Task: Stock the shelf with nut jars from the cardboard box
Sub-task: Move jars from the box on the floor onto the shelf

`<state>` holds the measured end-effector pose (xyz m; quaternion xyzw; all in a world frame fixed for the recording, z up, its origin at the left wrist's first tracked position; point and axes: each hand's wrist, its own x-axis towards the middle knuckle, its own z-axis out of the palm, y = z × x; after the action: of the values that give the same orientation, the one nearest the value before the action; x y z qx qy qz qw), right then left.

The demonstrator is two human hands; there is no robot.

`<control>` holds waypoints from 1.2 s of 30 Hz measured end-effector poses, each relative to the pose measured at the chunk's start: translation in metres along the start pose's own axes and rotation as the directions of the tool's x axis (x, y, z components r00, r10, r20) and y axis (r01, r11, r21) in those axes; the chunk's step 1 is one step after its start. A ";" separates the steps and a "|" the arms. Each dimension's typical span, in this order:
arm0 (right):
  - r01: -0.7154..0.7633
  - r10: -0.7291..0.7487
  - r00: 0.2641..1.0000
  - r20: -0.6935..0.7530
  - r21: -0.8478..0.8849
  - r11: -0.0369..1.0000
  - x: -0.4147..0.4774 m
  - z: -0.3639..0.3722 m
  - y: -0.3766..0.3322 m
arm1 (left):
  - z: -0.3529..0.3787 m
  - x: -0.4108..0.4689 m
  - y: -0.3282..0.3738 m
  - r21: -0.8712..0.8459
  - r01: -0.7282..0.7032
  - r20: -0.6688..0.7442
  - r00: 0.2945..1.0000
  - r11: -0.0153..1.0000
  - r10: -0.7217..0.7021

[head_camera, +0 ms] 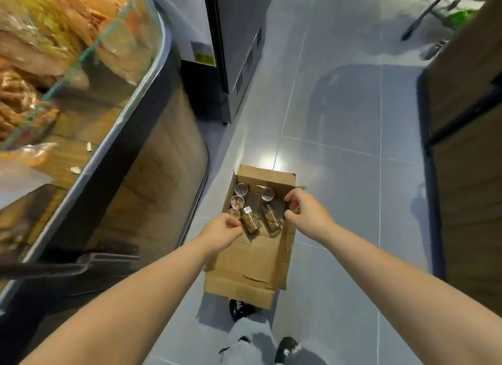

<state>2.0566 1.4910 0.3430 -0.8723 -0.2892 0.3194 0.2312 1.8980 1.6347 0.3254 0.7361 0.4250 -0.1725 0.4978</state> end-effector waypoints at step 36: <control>-0.393 0.400 0.915 0.054 -0.114 0.913 0.371 0.357 0.294 | 0.271 0.416 -0.267 0.054 0.439 -0.086 0.897 0.897 -0.434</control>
<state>2.1478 1.5979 -0.2333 -0.9106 -0.1304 0.3776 0.1060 1.9721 1.6232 -0.2332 0.6452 0.5903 -0.2682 0.4041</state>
